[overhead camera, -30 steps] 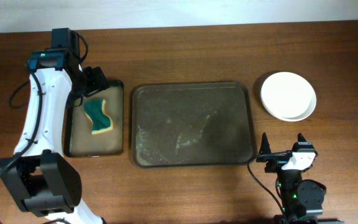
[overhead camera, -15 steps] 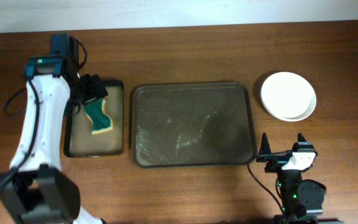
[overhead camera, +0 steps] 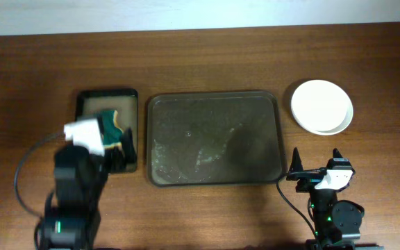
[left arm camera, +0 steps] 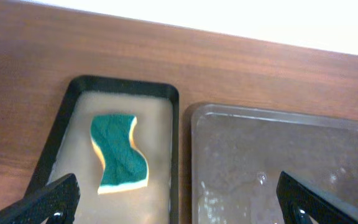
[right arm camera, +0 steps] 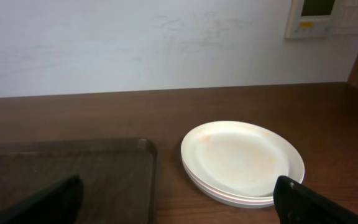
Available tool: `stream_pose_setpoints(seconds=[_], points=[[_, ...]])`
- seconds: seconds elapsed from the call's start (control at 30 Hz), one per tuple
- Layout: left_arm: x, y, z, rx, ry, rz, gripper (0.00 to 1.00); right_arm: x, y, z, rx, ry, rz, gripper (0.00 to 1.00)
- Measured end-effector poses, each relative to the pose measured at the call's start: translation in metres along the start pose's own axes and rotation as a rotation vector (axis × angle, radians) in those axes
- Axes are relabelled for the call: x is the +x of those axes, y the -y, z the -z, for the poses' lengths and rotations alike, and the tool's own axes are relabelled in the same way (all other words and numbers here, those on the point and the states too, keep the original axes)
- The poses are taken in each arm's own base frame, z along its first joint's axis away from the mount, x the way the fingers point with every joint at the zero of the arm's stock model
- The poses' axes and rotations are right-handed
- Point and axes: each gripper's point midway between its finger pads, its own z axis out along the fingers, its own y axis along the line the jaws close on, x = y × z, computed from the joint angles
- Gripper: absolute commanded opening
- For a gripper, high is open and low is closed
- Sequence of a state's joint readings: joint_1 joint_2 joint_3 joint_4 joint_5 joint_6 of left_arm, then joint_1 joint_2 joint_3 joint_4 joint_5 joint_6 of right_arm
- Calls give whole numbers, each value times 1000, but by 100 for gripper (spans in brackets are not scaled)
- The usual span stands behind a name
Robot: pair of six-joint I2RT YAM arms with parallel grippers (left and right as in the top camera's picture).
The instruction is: Clean dirty plates on tray and stack at the side
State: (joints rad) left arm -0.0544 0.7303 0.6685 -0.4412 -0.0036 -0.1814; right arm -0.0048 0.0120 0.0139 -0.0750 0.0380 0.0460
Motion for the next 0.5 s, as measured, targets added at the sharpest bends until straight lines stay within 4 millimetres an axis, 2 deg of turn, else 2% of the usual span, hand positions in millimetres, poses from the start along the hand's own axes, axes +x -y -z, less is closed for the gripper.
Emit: stream_pose_setpoints(seconds=[0.13,0.23,0.37,0.5], points=[[17,-3,44,20,106,-18,99,0,0,0,0,0,0,98],[9,-2,68,36,197,-24,99,0,0,0,0,0,0,98],[2,-1,82,42,265,-24,99,0,0,0,0,0,0,98],[6,-8,77,15,312,-21,100,0,0,0,0,0,0,98]])
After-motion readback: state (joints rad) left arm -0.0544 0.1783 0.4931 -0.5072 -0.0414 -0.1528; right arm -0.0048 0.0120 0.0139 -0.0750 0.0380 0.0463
